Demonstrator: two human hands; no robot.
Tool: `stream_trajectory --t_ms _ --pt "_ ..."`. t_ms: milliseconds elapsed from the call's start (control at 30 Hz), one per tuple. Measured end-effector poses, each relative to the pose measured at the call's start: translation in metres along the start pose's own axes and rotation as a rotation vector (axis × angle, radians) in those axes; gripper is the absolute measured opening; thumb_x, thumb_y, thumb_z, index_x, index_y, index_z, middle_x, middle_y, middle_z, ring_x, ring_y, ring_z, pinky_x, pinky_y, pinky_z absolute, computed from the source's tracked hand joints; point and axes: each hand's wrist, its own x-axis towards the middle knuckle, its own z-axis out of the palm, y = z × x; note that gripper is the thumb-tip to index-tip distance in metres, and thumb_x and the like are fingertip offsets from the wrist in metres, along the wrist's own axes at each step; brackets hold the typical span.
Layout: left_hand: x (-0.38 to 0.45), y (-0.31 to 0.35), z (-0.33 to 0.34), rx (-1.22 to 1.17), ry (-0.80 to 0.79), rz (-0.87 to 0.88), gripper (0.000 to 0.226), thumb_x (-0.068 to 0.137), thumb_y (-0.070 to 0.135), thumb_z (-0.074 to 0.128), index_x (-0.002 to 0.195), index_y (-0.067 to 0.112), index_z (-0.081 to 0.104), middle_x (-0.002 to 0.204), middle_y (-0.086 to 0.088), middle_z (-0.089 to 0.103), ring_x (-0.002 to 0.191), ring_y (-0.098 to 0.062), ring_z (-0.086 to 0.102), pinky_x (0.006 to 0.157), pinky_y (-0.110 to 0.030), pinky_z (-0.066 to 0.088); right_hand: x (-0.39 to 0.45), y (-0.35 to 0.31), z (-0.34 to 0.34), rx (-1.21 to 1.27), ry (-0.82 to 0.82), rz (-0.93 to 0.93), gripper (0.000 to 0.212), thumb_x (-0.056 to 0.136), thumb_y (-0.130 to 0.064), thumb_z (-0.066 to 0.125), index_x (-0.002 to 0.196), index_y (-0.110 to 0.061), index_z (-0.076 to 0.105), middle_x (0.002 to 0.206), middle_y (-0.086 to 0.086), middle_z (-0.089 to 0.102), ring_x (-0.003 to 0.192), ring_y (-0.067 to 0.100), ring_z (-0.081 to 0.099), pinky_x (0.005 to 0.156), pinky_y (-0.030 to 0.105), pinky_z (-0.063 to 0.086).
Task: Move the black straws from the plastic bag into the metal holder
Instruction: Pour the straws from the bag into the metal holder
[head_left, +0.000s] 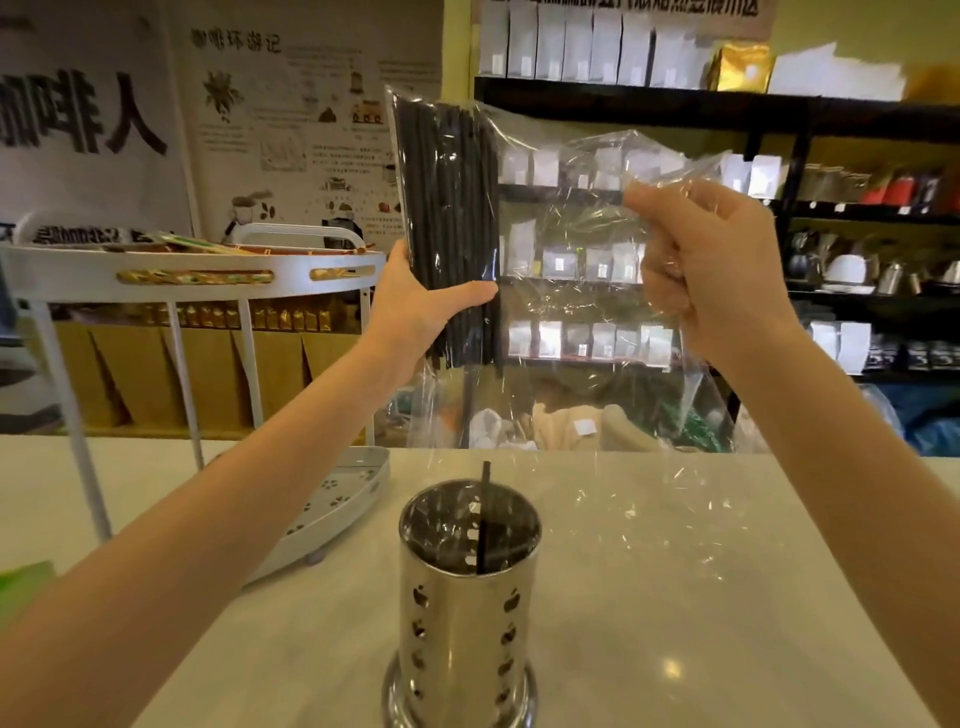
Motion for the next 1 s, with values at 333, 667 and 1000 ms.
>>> stream_trajectory --t_ms 333,667,1000 --pt "-0.011 0.002 -0.007 0.018 -0.016 0.043 0.074 0.066 0.015 0.076 0.128 0.020 0.037 0.119 0.000 0.055 0.109 -0.018 0.053 0.091 -0.035 0.046 -0.009 0.011 -0.014 -0.006 0.053 0.016 0.026 0.085 -0.017 0.063 0.063 -0.019 0.050 0.037 -0.010 0.032 0.034 0.007 0.022 0.033 0.018 0.019" --pt "-0.019 0.004 -0.010 0.010 -0.010 0.036 0.072 0.065 0.014 0.076 0.127 0.020 0.039 0.117 -0.001 0.056 0.107 -0.019 0.055 0.092 -0.037 0.047 -0.011 0.017 -0.016 -0.022 0.064 -0.024 0.027 0.087 -0.016 0.060 0.063 -0.017 0.048 0.034 -0.011 0.036 0.032 0.005 0.023 0.034 0.014 0.022" --pt "-0.022 0.006 -0.010 0.003 -0.046 0.048 0.069 0.067 0.015 0.075 0.125 0.021 0.039 0.107 0.006 0.055 0.105 -0.017 0.055 0.090 -0.035 0.046 -0.013 0.017 -0.018 -0.037 0.092 -0.028 0.028 0.087 -0.016 0.060 0.061 -0.019 0.049 0.033 -0.012 0.036 0.033 0.004 0.024 0.034 0.014 0.024"
